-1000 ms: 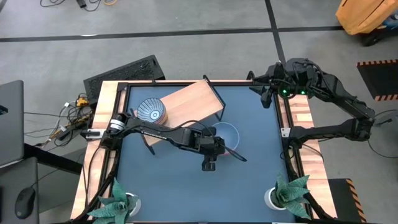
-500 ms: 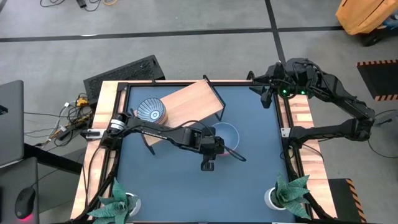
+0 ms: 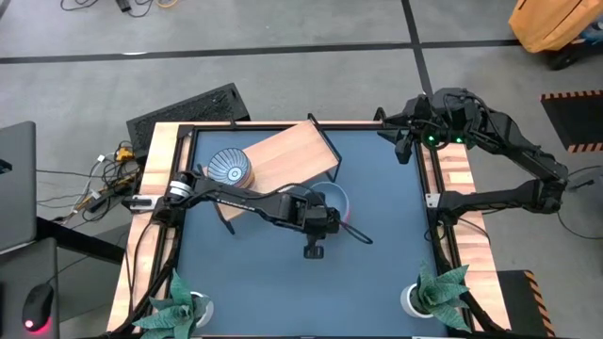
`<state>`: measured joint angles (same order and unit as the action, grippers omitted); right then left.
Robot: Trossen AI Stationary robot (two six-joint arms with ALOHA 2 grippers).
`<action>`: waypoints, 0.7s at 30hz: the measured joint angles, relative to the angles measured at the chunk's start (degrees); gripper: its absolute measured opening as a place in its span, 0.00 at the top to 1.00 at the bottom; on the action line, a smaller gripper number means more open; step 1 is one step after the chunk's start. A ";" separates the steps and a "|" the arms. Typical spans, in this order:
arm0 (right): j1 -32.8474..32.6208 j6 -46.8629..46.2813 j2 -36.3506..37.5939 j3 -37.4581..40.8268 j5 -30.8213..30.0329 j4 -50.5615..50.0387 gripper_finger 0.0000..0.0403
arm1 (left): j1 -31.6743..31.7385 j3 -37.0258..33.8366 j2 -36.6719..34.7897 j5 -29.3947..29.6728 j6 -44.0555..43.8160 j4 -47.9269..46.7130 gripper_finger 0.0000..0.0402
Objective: Place and stack bowls onto a shelf
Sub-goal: Put the big blue bowl on the shelf
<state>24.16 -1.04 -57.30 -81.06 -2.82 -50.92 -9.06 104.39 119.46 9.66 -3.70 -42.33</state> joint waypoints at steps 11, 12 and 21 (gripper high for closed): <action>0.00 0.09 0.00 0.00 -0.01 0.00 0.43 | -0.21 5.47 0.04 -0.16 -2.14 -2.51 1.00; 0.00 0.11 0.00 0.00 -0.01 0.01 0.43 | -0.31 6.30 0.04 -0.14 -2.43 -2.85 1.00; 0.00 0.92 0.00 0.00 -0.01 0.02 0.43 | -0.31 15.11 0.02 7.73 -7.61 -9.20 1.00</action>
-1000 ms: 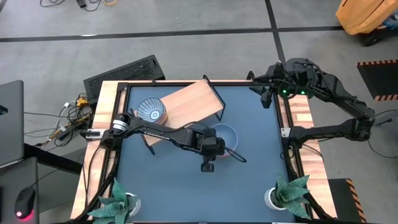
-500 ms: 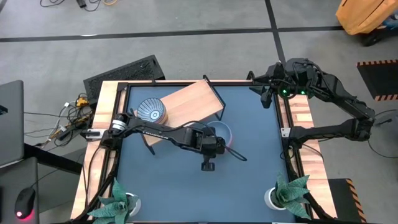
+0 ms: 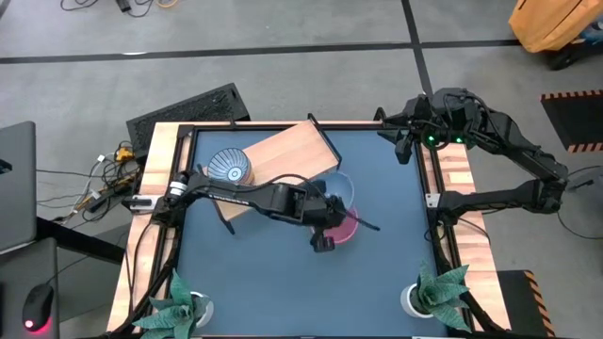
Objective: Place and stack bowls onto a shelf
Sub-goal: Put the big blue bowl on the shelf
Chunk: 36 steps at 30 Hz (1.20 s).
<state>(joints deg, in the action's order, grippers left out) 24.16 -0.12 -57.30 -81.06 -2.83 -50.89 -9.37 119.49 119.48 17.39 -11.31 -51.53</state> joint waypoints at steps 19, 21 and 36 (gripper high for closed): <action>0.00 0.18 -0.05 0.00 0.00 0.00 0.43 | 5.35 7.99 -0.02 11.78 -10.01 -20.81 1.00; 0.00 0.18 -0.07 0.00 0.00 0.00 0.43 | 6.37 8.02 -0.02 11.38 -8.50 -20.87 1.00; 0.00 0.18 -0.07 0.00 0.00 -0.04 0.43 | 14.27 8.86 -0.02 1.66 -4.69 -27.09 1.00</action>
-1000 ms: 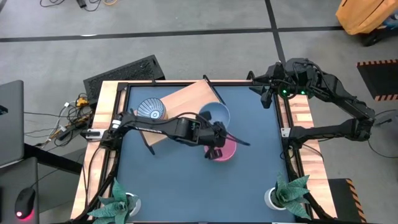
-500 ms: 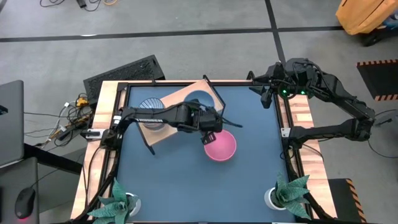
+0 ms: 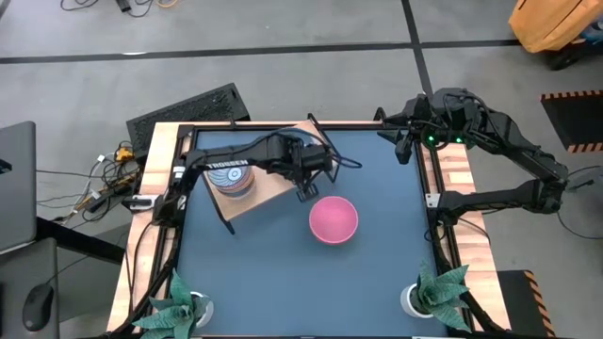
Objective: Place and stack bowls onto a shelf
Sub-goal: Put the big blue bowl on the shelf, then stack the big pink bowl on top of the big blue bowl on the shelf
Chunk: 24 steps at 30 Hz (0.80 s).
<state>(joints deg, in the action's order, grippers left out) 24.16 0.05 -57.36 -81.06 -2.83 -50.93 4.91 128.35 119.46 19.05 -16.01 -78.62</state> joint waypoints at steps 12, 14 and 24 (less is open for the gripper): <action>0.00 0.00 0.00 0.00 0.00 0.00 0.43 | -0.33 -0.02 0.00 0.83 3.70 -0.43 0.99; 0.00 0.00 0.00 0.00 0.00 0.00 0.43 | -0.49 -0.02 0.00 1.42 3.78 -0.44 0.96; 0.00 0.00 0.00 0.00 0.00 -0.02 0.43 | -0.57 2.87 -0.02 3.79 3.32 -2.15 0.70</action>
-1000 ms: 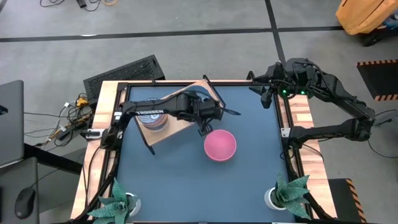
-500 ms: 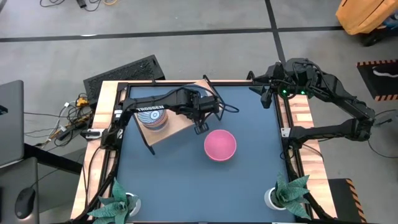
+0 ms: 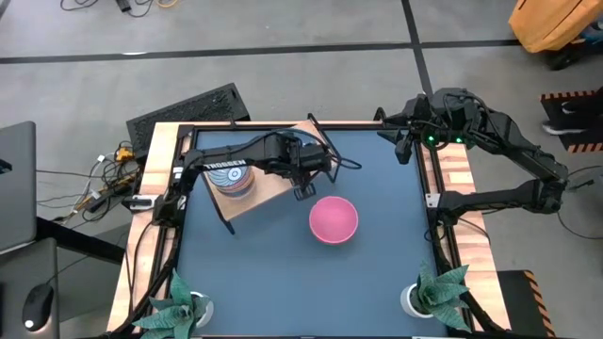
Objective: Place and stack bowls onto a shelf
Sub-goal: Stack the big pink bowl on top of the big blue bowl on the shelf
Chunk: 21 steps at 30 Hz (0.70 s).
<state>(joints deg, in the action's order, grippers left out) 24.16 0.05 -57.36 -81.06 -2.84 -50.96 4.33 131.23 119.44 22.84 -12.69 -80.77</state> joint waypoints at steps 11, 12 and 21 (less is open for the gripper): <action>-0.02 0.00 -0.02 0.00 -0.02 -0.19 0.43 | -4.08 3.79 -2.97 -6.81 2.45 4.52 0.64; -0.02 0.00 -0.02 0.00 -0.01 -0.32 0.43 | -5.05 3.80 -3.35 -8.77 2.59 4.85 0.64; -0.02 0.02 -0.02 0.00 -0.02 -1.11 0.43 | -17.10 0.74 -3.24 -14.14 5.78 9.34 0.65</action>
<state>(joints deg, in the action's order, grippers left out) 24.14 0.08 -57.39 -81.06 -2.85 -52.07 -12.76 131.96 116.20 8.70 -6.91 -71.43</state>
